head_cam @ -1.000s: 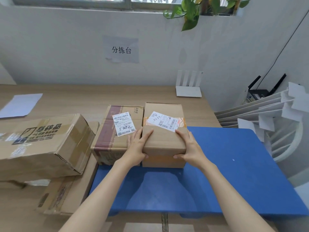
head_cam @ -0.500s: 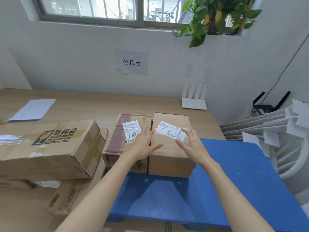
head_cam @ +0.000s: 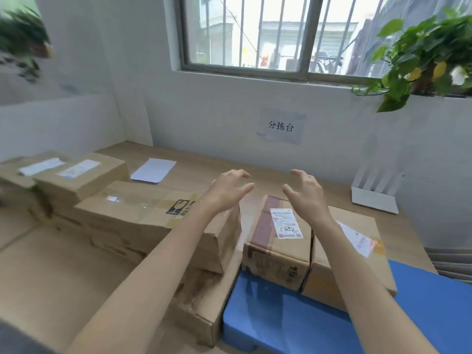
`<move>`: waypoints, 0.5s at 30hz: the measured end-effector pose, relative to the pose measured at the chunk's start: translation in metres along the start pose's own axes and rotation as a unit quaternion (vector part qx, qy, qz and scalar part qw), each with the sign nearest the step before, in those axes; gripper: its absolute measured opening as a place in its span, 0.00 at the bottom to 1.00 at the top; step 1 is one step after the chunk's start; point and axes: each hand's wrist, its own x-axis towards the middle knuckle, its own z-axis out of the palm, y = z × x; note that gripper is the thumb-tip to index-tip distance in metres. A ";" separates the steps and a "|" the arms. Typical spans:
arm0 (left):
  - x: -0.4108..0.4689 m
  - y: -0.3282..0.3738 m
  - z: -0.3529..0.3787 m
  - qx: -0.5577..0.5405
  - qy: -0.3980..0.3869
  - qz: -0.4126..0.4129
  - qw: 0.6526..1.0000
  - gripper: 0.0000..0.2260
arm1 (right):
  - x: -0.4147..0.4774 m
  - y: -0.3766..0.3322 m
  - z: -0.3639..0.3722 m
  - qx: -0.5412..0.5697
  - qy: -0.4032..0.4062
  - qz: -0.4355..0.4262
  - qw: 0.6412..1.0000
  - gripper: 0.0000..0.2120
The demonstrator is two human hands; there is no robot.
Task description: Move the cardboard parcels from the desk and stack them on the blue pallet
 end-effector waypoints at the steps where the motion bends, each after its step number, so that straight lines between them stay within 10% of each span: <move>1: -0.006 -0.012 -0.018 0.003 0.014 -0.007 1.000 0.18 | 0.000 -0.019 0.012 0.004 -0.009 -0.010 1.000 0.24; 15: -0.114 -0.249 -0.250 0.013 0.134 -0.093 0.986 0.15 | -0.046 -0.322 0.239 0.085 -0.116 -0.122 0.982 0.27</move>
